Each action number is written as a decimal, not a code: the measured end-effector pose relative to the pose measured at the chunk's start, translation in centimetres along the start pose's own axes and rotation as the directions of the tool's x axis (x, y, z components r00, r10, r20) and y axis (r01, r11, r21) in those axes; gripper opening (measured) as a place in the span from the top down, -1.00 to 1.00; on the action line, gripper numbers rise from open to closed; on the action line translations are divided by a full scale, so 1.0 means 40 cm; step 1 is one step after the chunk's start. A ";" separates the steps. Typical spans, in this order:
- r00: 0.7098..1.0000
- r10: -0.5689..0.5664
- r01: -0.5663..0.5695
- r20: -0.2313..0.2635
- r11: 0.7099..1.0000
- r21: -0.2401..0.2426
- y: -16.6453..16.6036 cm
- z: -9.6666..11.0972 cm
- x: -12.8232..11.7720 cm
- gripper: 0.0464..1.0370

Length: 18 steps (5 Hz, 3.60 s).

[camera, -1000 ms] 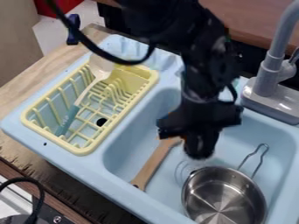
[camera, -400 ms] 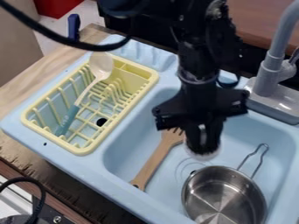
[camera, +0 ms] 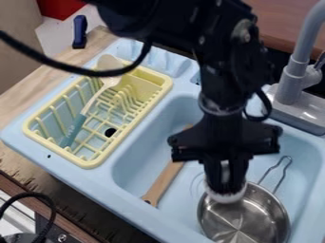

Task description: Put the object in the silver pot in the sink

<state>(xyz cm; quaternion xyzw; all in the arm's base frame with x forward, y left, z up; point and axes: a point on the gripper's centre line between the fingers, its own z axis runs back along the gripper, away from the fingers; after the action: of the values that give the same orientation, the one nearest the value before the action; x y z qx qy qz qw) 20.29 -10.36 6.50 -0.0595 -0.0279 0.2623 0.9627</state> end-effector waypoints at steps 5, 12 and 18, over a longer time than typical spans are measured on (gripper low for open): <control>0.995 -0.055 0.059 -0.078 0.997 0.050 0.000 -0.056 -0.029 -0.49; 0.988 0.098 -0.105 0.119 0.993 0.055 0.103 0.046 0.204 -0.92; 0.903 -0.398 0.371 0.159 0.912 0.174 0.168 0.069 0.342 -0.92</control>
<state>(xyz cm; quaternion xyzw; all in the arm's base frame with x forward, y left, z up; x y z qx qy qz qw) 28.45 2.64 8.69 0.0403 -0.1128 0.0726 0.9901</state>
